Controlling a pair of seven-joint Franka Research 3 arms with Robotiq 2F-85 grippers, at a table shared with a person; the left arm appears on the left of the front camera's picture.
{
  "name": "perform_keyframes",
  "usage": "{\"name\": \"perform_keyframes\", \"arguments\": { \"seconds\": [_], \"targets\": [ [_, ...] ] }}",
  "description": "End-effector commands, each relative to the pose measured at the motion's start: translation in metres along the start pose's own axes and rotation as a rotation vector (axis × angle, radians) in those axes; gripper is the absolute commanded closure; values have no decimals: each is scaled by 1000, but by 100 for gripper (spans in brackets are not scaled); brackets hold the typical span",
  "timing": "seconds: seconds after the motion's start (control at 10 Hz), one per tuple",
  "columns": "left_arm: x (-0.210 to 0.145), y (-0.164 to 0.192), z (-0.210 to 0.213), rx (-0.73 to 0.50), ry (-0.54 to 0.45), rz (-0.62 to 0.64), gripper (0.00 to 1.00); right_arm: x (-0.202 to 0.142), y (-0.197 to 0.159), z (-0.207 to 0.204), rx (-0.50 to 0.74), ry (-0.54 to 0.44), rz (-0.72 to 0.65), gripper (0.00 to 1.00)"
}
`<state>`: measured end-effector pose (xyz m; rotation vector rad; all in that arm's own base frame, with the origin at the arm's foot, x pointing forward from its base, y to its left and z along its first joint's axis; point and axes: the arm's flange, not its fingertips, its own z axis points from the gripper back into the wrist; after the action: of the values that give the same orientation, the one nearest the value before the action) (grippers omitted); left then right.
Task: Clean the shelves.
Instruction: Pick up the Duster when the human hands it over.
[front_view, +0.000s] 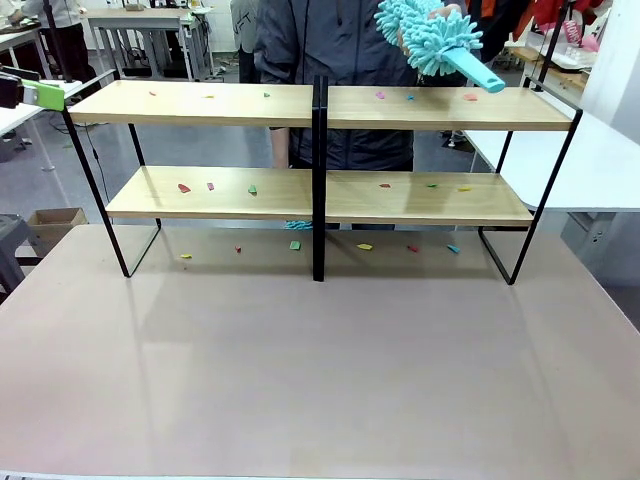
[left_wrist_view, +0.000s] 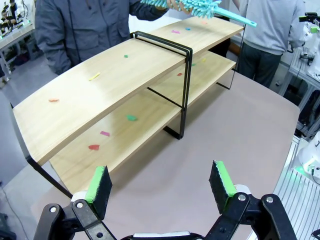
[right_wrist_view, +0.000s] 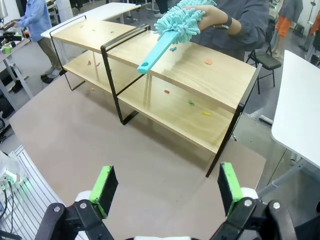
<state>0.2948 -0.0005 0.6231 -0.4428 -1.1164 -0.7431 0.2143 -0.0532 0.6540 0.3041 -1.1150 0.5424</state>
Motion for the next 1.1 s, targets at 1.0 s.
{"name": "perform_keyframes", "arguments": {
  "seconds": [1.0],
  "targets": [
    [-1, 0, -1, -10, -3, 9, 0, 58, -26, -135, 369, 47, -501, 0]
  ]
}}
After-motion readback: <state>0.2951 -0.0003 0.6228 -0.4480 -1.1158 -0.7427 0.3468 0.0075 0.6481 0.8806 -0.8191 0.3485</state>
